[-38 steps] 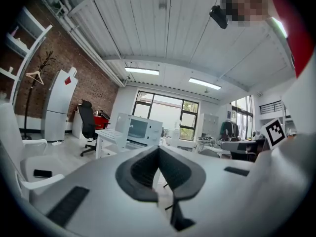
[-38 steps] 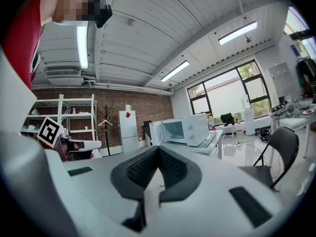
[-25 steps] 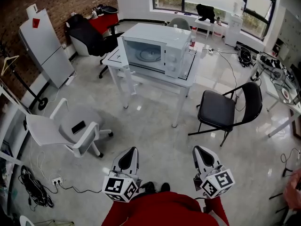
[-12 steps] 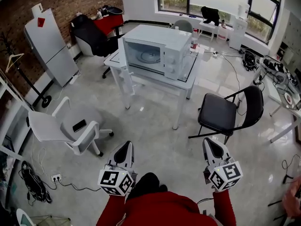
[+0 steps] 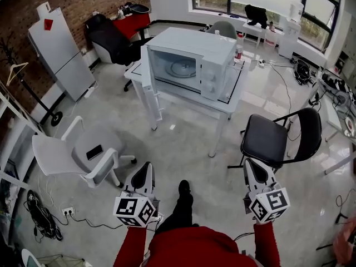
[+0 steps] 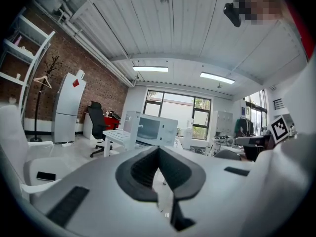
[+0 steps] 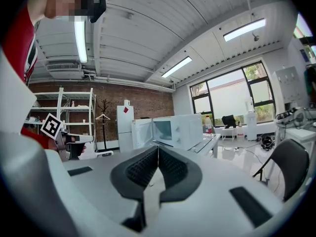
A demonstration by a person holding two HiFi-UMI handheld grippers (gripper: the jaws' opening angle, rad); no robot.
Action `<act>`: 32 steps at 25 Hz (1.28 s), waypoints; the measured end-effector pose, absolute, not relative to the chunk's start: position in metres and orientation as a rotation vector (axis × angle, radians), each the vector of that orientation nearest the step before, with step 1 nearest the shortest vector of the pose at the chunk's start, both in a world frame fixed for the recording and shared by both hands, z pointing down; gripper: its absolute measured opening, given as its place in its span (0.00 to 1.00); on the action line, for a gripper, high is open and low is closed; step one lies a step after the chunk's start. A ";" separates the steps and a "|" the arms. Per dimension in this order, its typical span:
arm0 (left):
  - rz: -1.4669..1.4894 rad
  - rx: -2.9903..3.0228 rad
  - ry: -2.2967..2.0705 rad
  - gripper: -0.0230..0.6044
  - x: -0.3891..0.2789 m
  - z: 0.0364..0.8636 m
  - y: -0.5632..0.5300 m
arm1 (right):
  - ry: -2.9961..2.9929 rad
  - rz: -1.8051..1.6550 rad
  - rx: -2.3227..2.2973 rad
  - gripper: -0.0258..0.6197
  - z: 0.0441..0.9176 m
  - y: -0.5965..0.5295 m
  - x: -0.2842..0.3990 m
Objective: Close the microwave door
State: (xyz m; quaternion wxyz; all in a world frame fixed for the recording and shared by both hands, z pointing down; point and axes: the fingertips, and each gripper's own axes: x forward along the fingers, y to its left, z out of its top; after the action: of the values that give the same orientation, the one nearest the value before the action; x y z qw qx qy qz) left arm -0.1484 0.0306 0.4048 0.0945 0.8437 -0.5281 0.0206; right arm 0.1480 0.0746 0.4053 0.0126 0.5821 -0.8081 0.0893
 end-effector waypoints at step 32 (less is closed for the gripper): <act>0.001 2.384 -1.611 0.03 -0.195 0.415 -0.199 | -2.543 -0.194 1.711 0.06 0.302 -0.258 0.189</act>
State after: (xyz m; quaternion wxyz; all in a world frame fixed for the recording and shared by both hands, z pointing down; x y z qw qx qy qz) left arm -0.1954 -0.1988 0.4151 0.1316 0.8213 -0.5551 0.0004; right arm 0.1892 -0.2580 0.3017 0.0354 0.5567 -0.8275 -0.0631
